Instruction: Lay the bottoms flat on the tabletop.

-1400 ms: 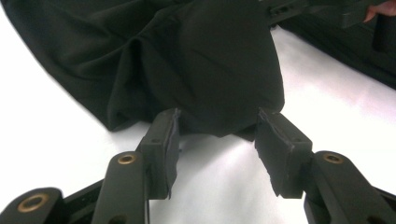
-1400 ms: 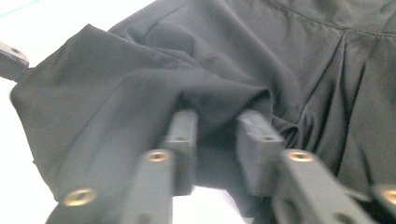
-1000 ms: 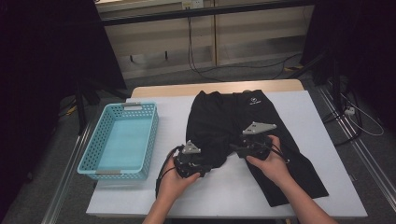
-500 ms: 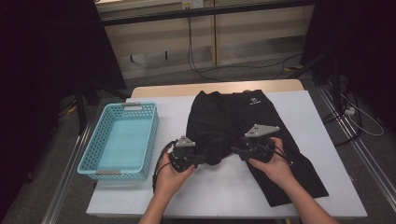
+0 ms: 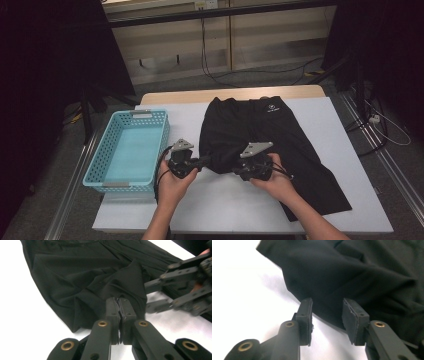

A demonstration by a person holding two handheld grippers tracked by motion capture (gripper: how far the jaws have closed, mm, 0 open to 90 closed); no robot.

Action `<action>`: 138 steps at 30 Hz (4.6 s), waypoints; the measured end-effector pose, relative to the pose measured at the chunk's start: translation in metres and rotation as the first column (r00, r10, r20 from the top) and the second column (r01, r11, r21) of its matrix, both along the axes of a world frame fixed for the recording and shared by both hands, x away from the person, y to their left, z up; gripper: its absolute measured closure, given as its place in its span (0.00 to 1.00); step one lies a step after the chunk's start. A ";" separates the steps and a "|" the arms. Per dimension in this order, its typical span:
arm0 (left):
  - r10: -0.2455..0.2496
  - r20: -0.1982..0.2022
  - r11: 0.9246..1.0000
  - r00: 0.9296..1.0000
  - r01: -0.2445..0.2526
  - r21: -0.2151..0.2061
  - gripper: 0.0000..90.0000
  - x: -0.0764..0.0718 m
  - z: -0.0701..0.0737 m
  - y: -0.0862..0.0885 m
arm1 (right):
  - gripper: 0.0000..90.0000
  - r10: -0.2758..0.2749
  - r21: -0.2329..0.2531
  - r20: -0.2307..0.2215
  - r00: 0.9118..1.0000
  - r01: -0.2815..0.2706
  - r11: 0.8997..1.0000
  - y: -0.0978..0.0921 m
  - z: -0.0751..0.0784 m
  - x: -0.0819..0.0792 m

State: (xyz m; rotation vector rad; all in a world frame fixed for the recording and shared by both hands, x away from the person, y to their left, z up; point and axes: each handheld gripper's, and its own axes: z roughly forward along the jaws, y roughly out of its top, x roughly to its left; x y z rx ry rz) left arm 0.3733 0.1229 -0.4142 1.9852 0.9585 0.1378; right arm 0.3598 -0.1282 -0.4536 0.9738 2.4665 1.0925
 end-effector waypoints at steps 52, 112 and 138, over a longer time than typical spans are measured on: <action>-0.045 -0.026 0.999 0.999 0.044 -0.011 0.56 -0.010 -0.011 -0.008 | 0.98 -0.089 0.174 0.015 0.996 0.085 0.981 -0.021 0.030 0.000; -0.178 -0.012 0.973 0.984 0.177 0.150 0.79 -0.023 -0.038 -0.047 | 0.99 -0.144 0.144 0.004 0.990 0.142 0.979 -0.040 0.023 -0.003; -0.044 0.016 0.997 0.999 0.045 -0.059 1.00 -0.012 0.019 0.014 | 0.92 -0.053 0.119 0.037 0.998 0.048 0.992 -0.014 0.027 -0.011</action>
